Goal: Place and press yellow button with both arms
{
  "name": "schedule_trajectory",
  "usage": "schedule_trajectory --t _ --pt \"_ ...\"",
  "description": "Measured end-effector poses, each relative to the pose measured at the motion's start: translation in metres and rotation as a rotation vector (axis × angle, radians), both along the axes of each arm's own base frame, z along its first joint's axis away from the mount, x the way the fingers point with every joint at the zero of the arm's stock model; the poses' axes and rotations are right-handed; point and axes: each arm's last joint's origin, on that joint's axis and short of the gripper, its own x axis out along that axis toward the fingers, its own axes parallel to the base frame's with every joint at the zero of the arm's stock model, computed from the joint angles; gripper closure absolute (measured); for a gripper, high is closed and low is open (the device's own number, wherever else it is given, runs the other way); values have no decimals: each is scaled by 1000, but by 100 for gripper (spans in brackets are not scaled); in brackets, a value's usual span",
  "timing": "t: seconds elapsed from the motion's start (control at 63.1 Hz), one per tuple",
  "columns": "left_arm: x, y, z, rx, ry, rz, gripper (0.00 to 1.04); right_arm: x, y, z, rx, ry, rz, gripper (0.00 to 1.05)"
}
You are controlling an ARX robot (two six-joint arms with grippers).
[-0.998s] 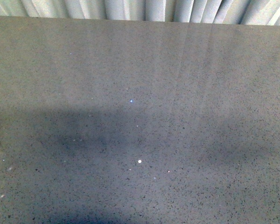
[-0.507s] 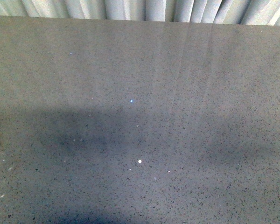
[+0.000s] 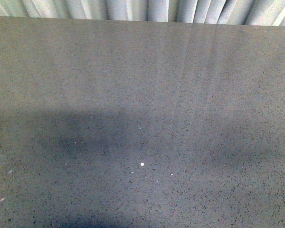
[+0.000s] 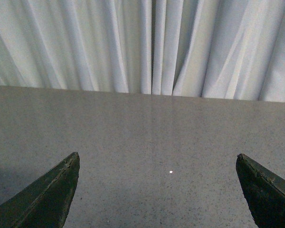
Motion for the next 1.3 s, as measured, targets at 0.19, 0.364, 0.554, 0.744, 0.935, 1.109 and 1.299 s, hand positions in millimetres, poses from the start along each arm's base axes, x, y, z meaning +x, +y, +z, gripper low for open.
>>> schedule_trajectory --t 0.19,0.364,0.554,0.744,0.935,1.109,1.299 --pt "29 -4 31 98 -64 -63 72 0 0 0 0 0 0 9" --pt "62 -51 43 142 -87 -238 72 0 0 0 0 0 0 9" --pt "80 -122 32 159 -82 -459 72 0 0 0 0 0 0 9" --pt "79 -178 8 157 -48 -626 72 0 0 0 0 0 0 9" --pt "70 -207 -24 185 9 -720 72 0 0 0 0 0 0 9" --pt "68 -217 -34 215 7 -743 72 0 0 0 0 0 0 9" --pt "79 -231 -38 248 -4 -776 72 0 0 0 0 0 0 9"
